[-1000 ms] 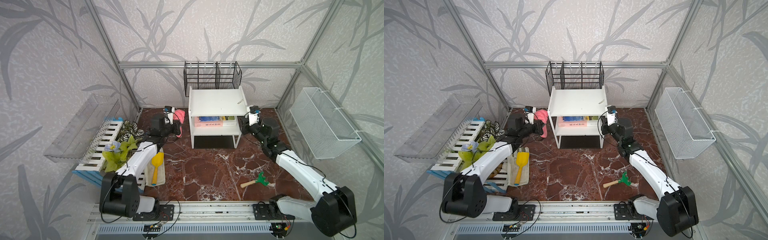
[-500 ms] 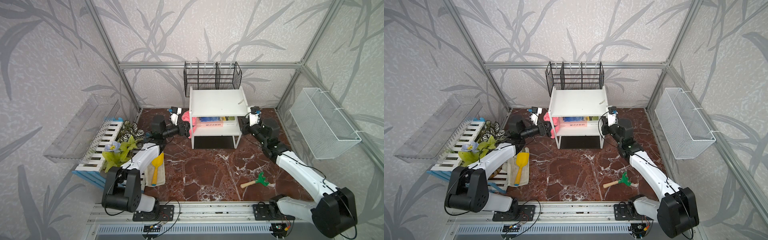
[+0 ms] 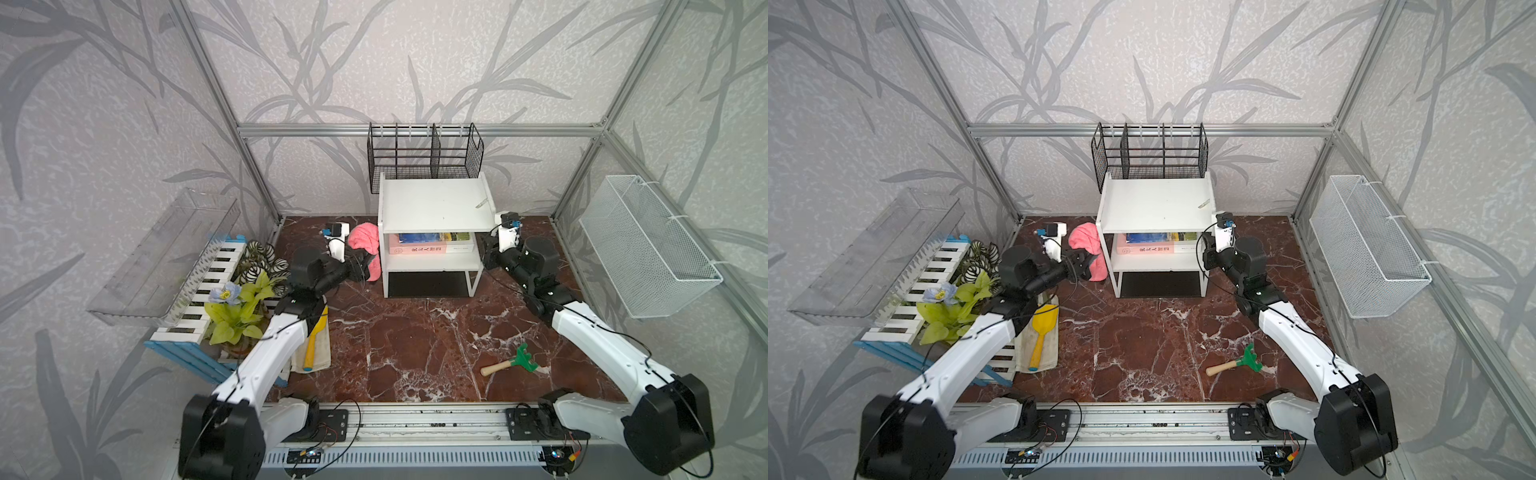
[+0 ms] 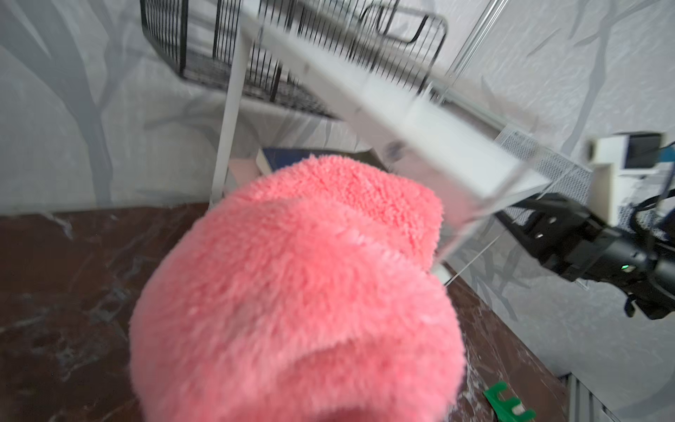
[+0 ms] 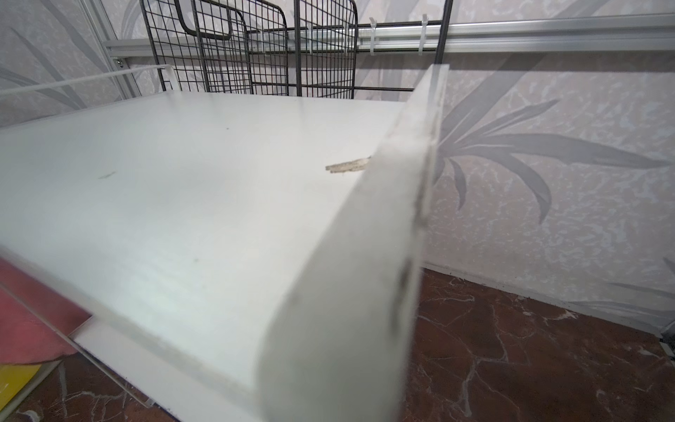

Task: Wipe the bookshelf clean with a cloth
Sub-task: Wipe the dust from the shelf.

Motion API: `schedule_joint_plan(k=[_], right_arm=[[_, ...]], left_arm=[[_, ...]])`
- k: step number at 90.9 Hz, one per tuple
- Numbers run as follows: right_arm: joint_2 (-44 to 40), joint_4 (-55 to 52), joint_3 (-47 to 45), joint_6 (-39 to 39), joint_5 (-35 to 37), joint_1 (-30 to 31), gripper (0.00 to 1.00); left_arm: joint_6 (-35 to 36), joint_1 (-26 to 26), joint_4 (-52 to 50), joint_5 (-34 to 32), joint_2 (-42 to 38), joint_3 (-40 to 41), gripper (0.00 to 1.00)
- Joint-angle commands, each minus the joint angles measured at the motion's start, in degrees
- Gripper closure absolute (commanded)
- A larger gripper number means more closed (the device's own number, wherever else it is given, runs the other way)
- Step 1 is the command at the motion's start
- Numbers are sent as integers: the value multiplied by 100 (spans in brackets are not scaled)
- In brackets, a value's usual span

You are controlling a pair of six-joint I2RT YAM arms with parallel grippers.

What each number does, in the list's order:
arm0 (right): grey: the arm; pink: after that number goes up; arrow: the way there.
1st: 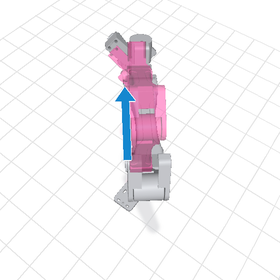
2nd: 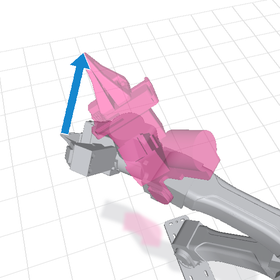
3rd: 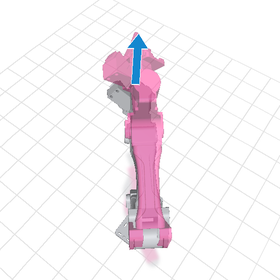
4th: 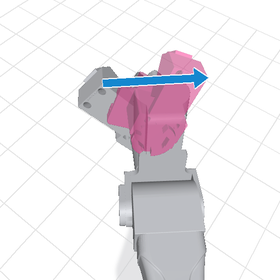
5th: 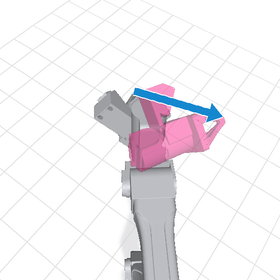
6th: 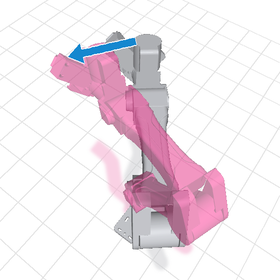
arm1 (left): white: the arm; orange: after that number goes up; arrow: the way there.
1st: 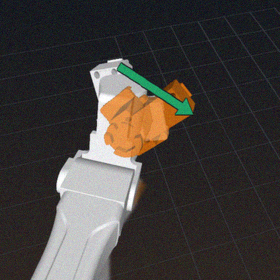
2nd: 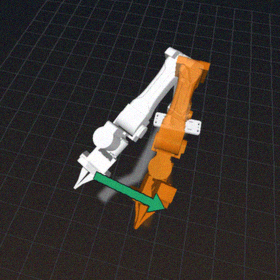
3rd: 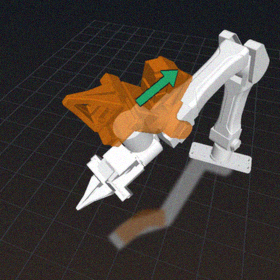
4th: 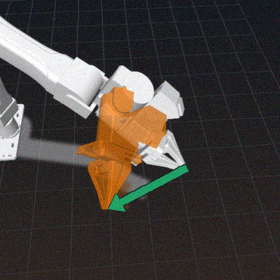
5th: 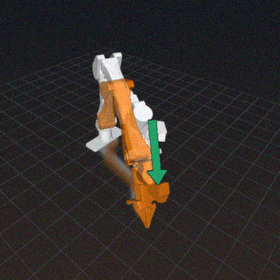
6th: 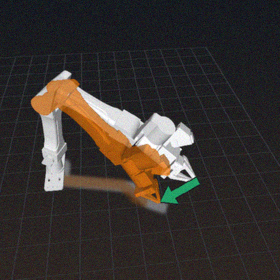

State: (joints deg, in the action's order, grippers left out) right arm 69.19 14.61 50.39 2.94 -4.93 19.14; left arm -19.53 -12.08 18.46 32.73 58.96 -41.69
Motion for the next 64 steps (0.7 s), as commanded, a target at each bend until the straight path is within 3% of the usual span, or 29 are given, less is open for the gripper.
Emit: schedule_joint_plan(k=[1,16,35,47,57,64], right_arm=[[183,-849,-139,1095,72,26,100],[200,-851,-127,1104,10,45,100],[148,-871,-190,1132,21,44,100],[154,-895,-212,1097,36,53,100],[174,-916,-192,1044,68,55,100],[167,-905,-154,1001,17,55,100]], left_arm=[[172,-657,524,-978,-706,510,100],[692,-1145,922,-815,-794,669,100],[836,-1157,938,-2313,339,776,100],[562,-1201,1014,-1812,1120,1032,100],[364,-1373,1443,-1716,796,1521,100],[645,-1376,1329,-2028,463,1213,100]])
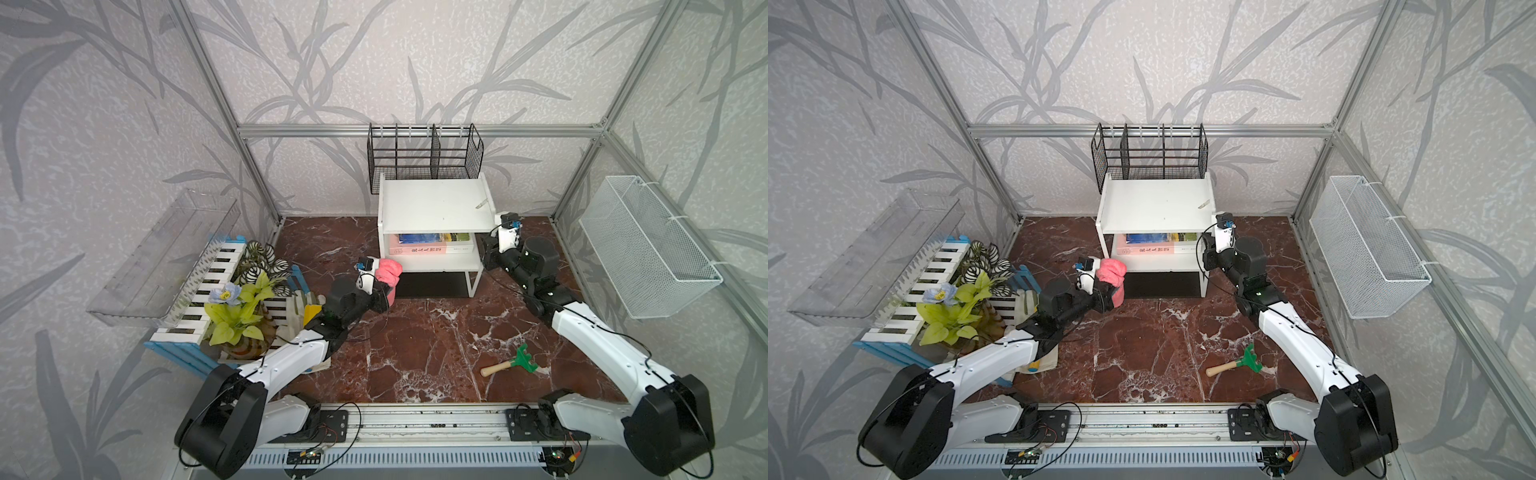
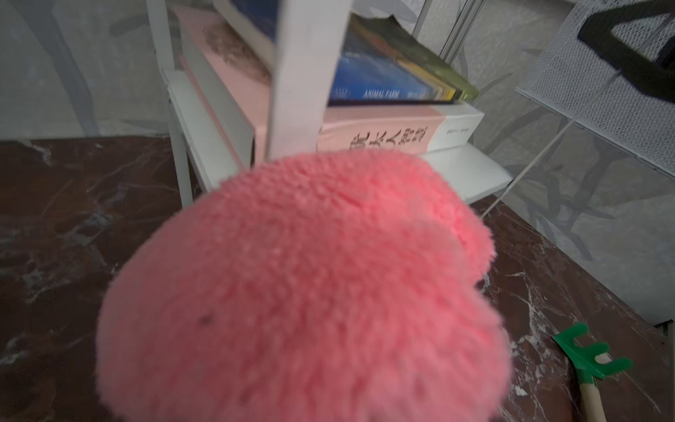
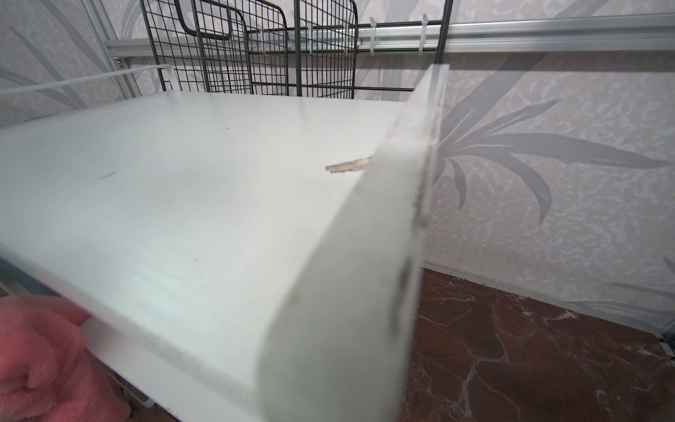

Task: Wipe the bookshelf clean with a cloth
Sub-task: Wipe the dust from the shelf, then adjust the cleaning item.

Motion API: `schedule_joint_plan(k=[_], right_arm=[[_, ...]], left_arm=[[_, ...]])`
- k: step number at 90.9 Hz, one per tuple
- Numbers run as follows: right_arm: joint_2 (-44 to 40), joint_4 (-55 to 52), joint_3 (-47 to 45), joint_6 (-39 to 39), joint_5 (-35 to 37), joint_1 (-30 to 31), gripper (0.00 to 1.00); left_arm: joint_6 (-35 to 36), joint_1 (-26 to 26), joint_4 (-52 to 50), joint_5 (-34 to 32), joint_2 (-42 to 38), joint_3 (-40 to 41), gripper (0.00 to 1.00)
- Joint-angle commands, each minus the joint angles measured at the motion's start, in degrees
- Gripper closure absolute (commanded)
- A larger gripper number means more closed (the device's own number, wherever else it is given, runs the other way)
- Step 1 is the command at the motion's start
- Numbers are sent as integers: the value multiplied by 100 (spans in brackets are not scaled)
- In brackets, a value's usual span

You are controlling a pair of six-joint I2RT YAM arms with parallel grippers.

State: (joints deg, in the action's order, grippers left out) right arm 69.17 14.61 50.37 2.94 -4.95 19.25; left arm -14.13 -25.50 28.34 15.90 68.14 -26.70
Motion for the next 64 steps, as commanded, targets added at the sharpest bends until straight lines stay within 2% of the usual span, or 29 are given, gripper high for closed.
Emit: schedule_joint_plan(k=[1,5,11,14,20,29,33,37,47,52,57,64], right_arm=[[168,-893,-147,995,11,44,100],[125,-853,-151,996,0,41,89],[-65,-814,-177,1035,20,44,54],[-231,-811,-243,1091,58,42,44],[-693,-835,-484,1206,215,44,34],[-1820,-1165,-1019,1461,594,44,18],[-2367,-1274,-1289,1585,558,39,14],[-2929,-1319,-1533,1565,154,41,11],[-3964,-1154,-1925,1390,-1896,43,8],[-4069,-887,-1950,1636,-2745,44,8],[-3948,-256,-1944,2076,-3125,44,8],[-3526,856,-1934,2937,-3686,108,7]], left_arm=[[179,-34,287,-388,-479,-373,100],[482,-34,3,-575,-531,-815,100],[716,-26,-635,-570,-445,-1597,100],[737,-30,-827,-315,-408,-1812,100],[550,-42,-715,598,-435,-1771,100],[356,-73,-232,2173,-621,-1360,100],[320,-86,-239,2474,-734,-1307,100],[272,-95,-290,2583,-869,-1334,100],[15,-130,-164,3211,-1129,-1434,99],[-142,-171,129,3879,-1149,-1453,97],[-174,-274,289,4402,-1110,-1490,96],[140,-508,-101,4371,-1095,-1625,96]])
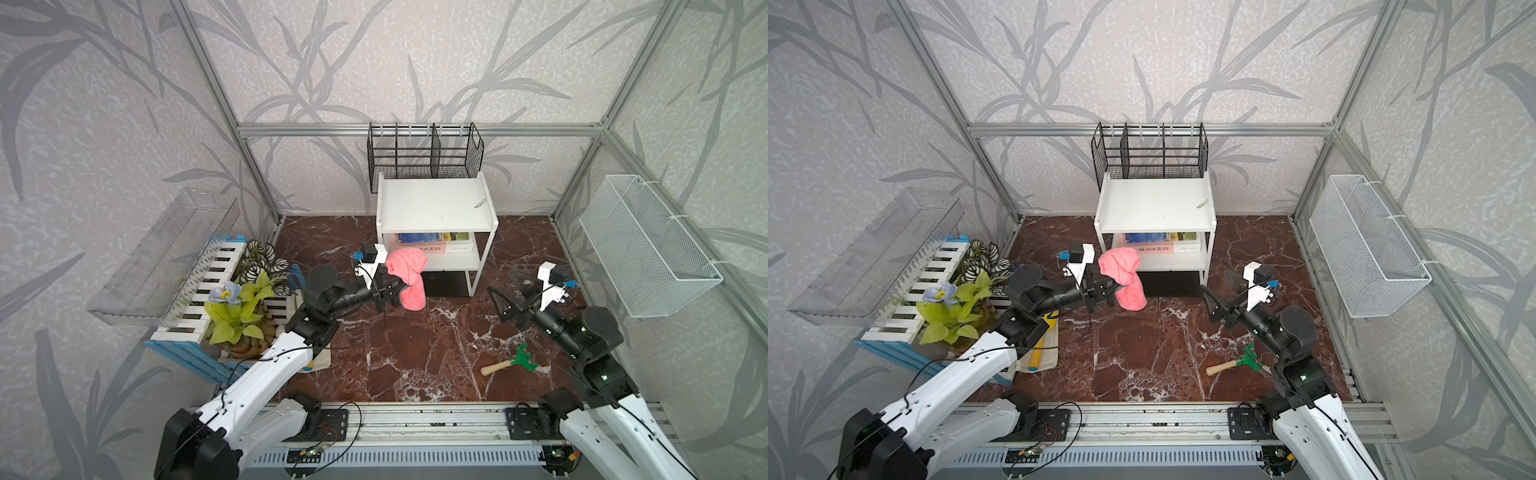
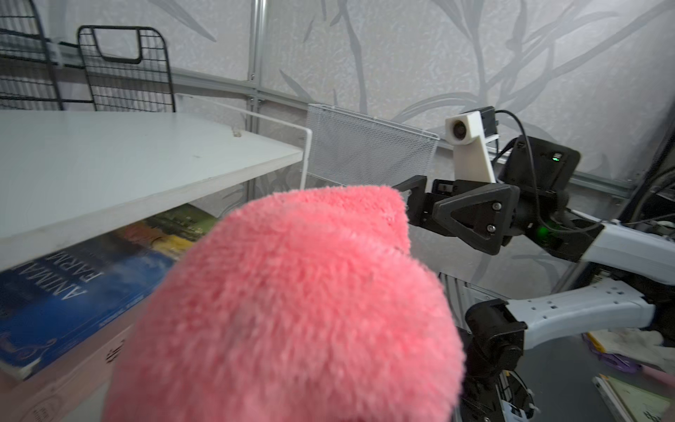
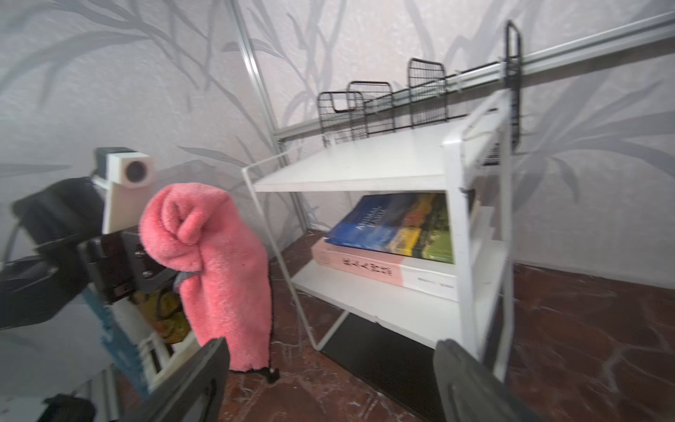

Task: Wipe the bookshelf clean with a cloth
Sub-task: Adjust the cleaning item.

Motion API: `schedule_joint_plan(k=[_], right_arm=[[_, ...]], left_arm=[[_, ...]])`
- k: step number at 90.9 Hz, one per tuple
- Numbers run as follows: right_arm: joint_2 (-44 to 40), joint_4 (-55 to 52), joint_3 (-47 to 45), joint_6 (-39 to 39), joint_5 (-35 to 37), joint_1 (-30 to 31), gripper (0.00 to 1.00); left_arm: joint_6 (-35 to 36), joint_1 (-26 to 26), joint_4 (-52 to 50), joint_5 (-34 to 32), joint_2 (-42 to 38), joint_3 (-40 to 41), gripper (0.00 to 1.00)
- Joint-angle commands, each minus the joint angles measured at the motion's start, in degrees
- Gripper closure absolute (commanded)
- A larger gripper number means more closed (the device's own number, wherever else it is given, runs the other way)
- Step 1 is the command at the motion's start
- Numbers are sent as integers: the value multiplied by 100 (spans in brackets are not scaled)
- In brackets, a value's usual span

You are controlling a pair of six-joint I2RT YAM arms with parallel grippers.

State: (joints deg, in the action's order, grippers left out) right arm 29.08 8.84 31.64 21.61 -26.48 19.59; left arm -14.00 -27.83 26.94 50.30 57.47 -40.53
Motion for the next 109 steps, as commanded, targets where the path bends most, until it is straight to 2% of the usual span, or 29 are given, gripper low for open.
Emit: schedule_joint_plan(k=[1,9,20,26,38,40,43,46,51,55,63,66,68,71,77,79,81,87,91,99,104,109], right_arm=[[589,1544,-57,1186,-1622,98,7],[1208,2055,272,1455,-2169,584,7],[1720,1784,747,277,-1657,1780,7],[1994,2045,903,41,-1531,2037,7],[2544,3169,919,577,-1426,2105,11],[2586,3241,896,618,-1335,2109,13],[2619,3212,913,626,-1197,2110,22],[2650,3014,966,578,-1067,2112,36],[2698,2610,1075,454,-856,2110,53],[2740,2387,1122,357,-713,2110,56],[2805,2412,1057,360,-355,2110,52],[2831,2556,1033,390,-338,2110,56],[2844,2665,1010,409,-340,2110,64],[2855,2827,976,453,-325,2110,76],[2812,2914,927,411,-143,2110,99],[2776,2810,928,346,-32,2110,100],[2736,2691,940,255,117,2110,100],[2590,1902,987,-273,705,2110,100],[2557,1369,1008,-879,1159,2110,100],[2760,614,1016,-1943,1789,2110,100],[3022,526,1042,-2592,1713,2144,100],[3387,505,1179,-3127,1642,2251,100]], left_arm=[[183,-310,-31,868,-27,-265,96],[429,-594,-275,428,60,-368,96],[508,-833,-215,583,361,-508,97],[567,-927,-215,662,555,-618,97],[725,-1062,-254,900,824,-752,97],[761,-1072,-295,908,850,-765,98],[814,-1075,-341,884,884,-779,98],[849,-1075,-366,851,896,-777,98],[884,-1075,-363,831,897,-768,98],[901,-1083,-350,885,888,-756,98],[1011,-1081,-372,1091,880,-748,98],[1102,-1083,-441,1132,880,-743,96],[1167,-1079,-507,1111,875,-738,94],[1303,-1077,-635,1003,871,-740,87],[1514,-1068,-862,424,865,-680,50],[1567,-1051,-920,167,852,-641,40],[1642,-1034,-1031,-105,829,-601,35],[1897,-858,-1344,-864,675,-437,26],[1787,-582,-1172,-1215,498,-149,17],[666,296,38,-1867,-138,690,1],[-122,615,639,-2824,-455,1106,0],[-379,674,621,-3894,-567,1208,0]])
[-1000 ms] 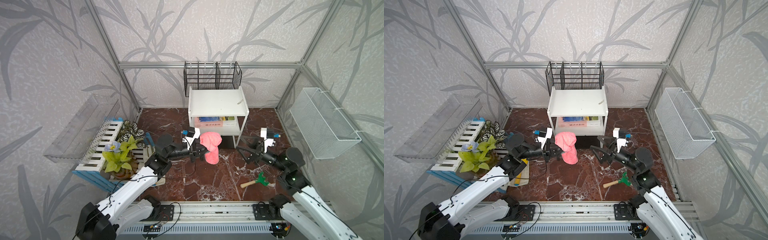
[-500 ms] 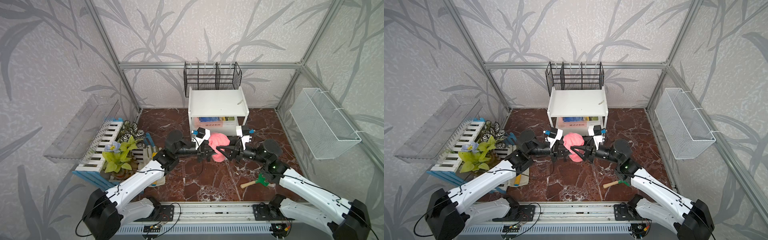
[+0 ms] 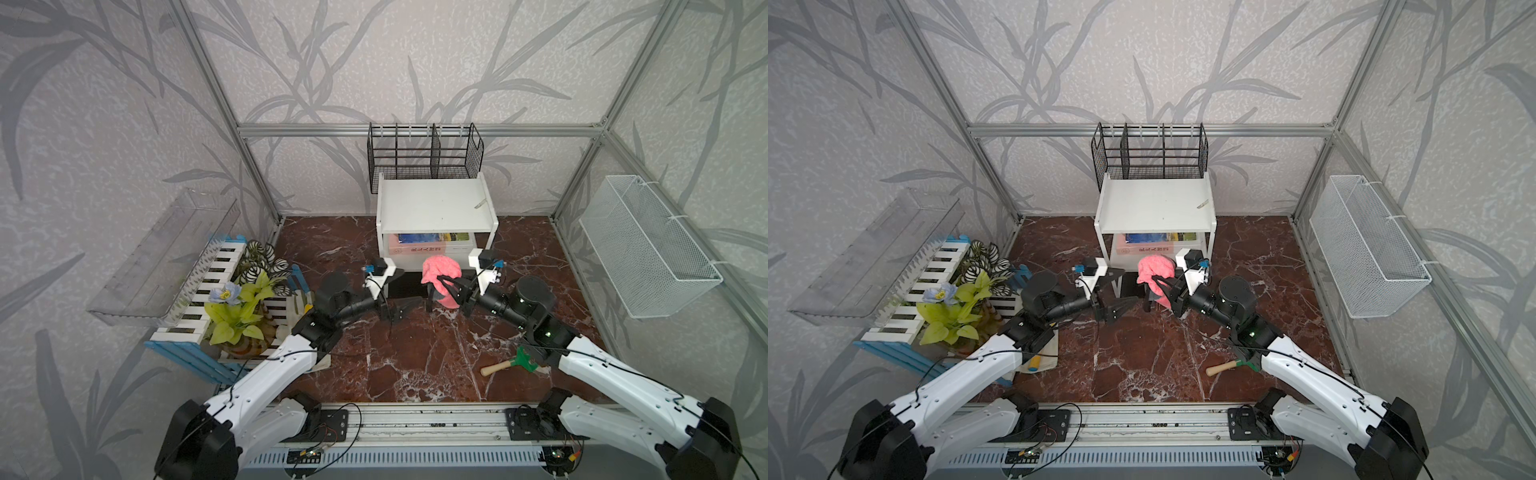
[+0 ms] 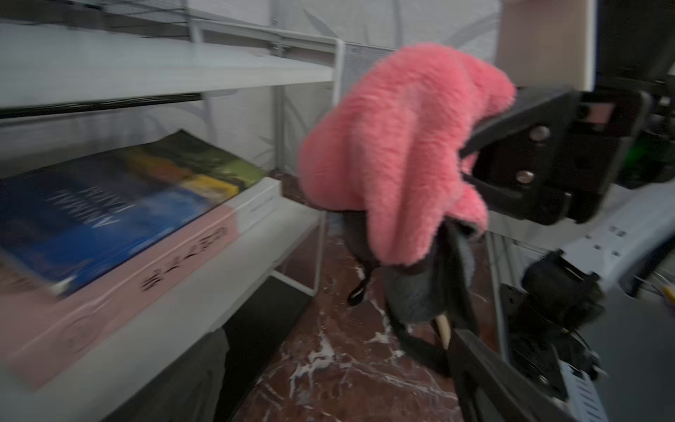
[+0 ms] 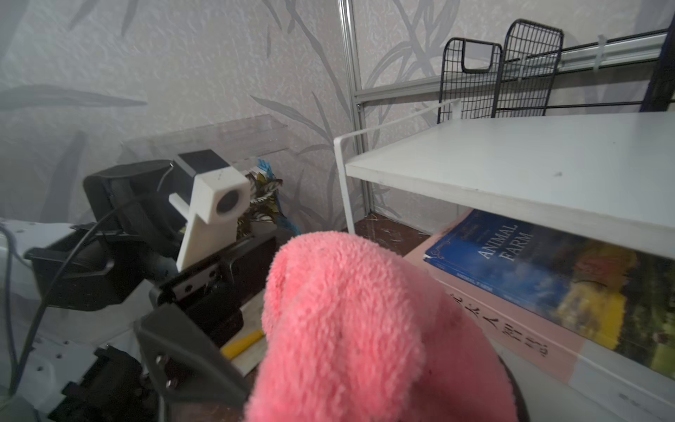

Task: Wipe the bookshelf clean with a cloth
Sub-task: Adjust the cleaning item, then wipe the dust from the shelf, then hold the shelf at the center of the board.

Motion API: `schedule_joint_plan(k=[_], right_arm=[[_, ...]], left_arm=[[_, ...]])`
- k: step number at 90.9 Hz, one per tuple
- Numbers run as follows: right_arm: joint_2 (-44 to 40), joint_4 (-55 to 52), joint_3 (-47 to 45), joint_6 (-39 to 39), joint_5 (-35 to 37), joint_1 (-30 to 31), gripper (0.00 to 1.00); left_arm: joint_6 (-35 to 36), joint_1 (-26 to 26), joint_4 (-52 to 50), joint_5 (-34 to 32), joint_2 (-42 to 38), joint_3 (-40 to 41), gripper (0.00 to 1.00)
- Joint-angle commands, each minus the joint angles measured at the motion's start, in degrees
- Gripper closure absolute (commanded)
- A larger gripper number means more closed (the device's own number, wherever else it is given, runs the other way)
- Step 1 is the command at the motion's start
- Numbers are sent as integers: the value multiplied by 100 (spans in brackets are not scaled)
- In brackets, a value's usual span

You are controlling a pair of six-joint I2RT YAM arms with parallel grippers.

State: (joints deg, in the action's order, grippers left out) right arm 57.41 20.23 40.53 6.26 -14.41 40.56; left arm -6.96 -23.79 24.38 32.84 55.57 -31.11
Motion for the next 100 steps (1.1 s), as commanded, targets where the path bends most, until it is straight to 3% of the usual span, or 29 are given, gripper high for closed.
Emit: schedule_joint_plan(k=[1,10,24,36,47,67,72,84,90,100], right_arm=[[632,-617,324,-1690,433,177,100],[1548,-594,870,-2735,886,526,100],[2824,-643,1932,-4026,1633,809,100],[3549,-1113,2695,-4079,2264,809,100],[3876,-1436,2551,-4100,3358,711,100],[2945,-2951,1771,-3322,4179,171,100],[2795,-3054,1744,-3264,4092,165,100],[3120,-2326,1976,-3308,2661,400,100],[3584,-2075,2435,-3134,2036,520,100],[4069,-2173,3252,-2971,1663,751,100]], left_arm=[[-1072,270,810,-2281,-365,243,0],[-612,286,351,-2634,229,-272,3],[72,280,458,-1675,1147,-921,15],[190,296,570,-2158,1615,-1221,28],[187,299,769,-1961,1785,-1230,58],[328,294,825,-1586,2087,-1199,79],[310,291,819,-1507,2152,-1225,85],[205,286,881,-1364,2190,-1201,91],[184,273,868,-1478,2178,-1180,95],[149,276,780,-1693,2193,-1182,100]])
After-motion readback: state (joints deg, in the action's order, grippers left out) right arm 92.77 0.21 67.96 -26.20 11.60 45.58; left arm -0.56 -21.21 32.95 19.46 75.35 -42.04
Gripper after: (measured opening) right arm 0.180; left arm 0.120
